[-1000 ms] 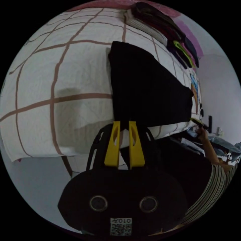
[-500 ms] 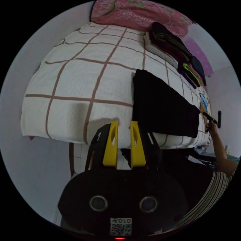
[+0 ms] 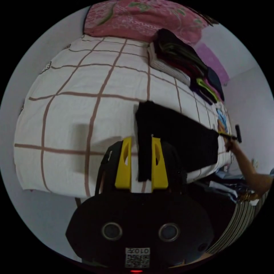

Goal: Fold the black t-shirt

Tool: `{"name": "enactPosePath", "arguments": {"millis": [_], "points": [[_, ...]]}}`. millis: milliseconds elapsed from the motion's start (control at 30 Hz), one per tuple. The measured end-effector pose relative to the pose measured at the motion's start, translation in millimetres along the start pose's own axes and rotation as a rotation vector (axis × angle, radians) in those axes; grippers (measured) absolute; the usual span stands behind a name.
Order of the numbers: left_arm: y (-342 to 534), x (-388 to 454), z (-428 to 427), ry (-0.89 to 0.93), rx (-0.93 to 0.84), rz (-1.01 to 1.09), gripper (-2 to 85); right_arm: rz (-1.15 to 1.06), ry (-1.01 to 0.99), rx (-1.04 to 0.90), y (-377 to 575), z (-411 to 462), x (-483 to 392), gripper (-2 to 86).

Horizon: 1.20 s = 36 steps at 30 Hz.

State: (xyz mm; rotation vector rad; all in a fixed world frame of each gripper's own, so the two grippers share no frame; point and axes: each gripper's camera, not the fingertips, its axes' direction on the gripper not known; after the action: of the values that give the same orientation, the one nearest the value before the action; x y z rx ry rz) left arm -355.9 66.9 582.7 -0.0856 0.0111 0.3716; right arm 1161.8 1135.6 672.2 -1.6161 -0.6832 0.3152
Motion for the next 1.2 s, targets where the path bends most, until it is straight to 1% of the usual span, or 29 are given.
{"name": "enactPosePath", "arguments": {"millis": [200,300,433,567,633,700,800,867,933,1033,1133,1200], "points": [[-50,-4,11,0.1,0.015,-0.026,10.3,0.033,-0.109,0.013,-10,19,15,5.6],[-66,1,21,0.121,-0.019,-0.016,10.2,0.021,-0.075,0.033,-9,17,14,4.7],[-86,12,44,0.104,-0.087,-0.011,9.3,0.036,-0.048,0.071,-2,12,17,3.9],[-97,29,62,0.11,-0.132,-0.017,5.4,0.057,-0.043,0.107,2,9,20,3.7],[-98,41,62,0.069,-0.108,-0.007,3.3,0.079,-0.028,0.136,5,8,22,3.6],[-99,51,60,0.075,-0.091,0.013,1.9,0.086,-0.025,0.149,7,9,24,3.5],[-98,63,55,0.047,-0.065,0.043,0.8,0.12,0.047,0.136,9,14,27,3.5],[-97,65,52,0.111,-0.044,0.014,0.6,0.194,0.067,0.166,15,15,34,3.5],[-97,71,53,0.128,-0.04,0.005,0.6,0.249,-0.001,0.171,21,23,45,3.5],[-97,89,60,0.12,-0.048,0.004,0.8,0.263,0.04,0.123,23,37,47,3.4],[-93,105,69,0.131,-0.06,-0.055,1.6,0.312,0.08,0.117,25,44,49,3.1],[-88,114,70,0.148,-0.033,-0.09,2.5,0.356,0.139,0.144,29,43,49,2.9]]}}
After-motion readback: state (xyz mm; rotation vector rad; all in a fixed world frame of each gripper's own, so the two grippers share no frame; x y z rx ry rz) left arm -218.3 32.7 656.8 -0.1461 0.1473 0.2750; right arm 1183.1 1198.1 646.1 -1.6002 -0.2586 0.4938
